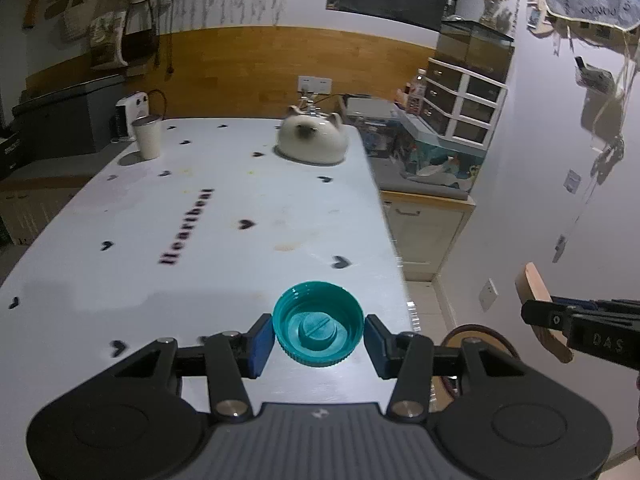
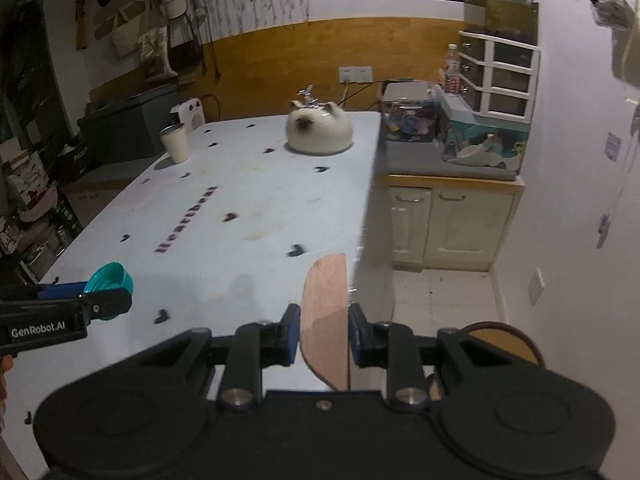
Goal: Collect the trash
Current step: 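Lift the bottle cap and wooden stick and carry both toward the wastebasket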
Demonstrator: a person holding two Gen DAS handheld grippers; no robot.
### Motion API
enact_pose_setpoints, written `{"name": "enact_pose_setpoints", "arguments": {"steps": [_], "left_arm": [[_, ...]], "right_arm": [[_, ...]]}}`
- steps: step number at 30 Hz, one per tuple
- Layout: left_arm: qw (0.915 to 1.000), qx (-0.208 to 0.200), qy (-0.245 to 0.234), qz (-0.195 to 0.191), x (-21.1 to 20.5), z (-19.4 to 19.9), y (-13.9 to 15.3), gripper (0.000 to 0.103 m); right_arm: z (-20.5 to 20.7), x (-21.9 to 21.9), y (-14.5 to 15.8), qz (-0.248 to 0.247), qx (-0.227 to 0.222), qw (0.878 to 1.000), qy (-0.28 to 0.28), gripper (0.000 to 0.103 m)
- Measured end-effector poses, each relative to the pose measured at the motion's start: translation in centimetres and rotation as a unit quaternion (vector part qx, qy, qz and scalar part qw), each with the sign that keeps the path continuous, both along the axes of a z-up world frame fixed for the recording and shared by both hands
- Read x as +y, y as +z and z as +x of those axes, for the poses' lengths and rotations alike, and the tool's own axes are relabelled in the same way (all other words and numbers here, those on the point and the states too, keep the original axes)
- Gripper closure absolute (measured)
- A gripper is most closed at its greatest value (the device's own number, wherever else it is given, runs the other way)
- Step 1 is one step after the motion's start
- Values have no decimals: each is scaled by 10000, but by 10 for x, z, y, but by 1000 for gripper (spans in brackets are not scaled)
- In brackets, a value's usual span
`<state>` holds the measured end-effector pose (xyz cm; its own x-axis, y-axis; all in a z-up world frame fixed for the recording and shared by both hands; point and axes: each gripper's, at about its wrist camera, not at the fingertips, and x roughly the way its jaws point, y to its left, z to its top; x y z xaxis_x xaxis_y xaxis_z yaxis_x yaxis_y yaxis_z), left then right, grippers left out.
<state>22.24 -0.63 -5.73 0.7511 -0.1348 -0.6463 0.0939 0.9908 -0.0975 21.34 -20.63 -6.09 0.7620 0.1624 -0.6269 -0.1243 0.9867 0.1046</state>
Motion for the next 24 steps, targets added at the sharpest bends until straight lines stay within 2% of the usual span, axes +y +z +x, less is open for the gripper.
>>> {"name": "enact_pose_setpoints", "arguments": {"steps": [12, 19, 24], "left_arm": [[9995, 107, -249, -131, -121, 40, -14, 53], [9973, 398, -591, -199, -189, 74, -42, 53], [9930, 693, -942, -186, -234, 100, -68, 53]], "right_arm": [[29, -123, -9, -70, 40, 9998, -172, 77], [49, -186, -31, -145, 300, 9987, -385, 77], [61, -231, -58, -136, 607, 9957, -689, 77]]}}
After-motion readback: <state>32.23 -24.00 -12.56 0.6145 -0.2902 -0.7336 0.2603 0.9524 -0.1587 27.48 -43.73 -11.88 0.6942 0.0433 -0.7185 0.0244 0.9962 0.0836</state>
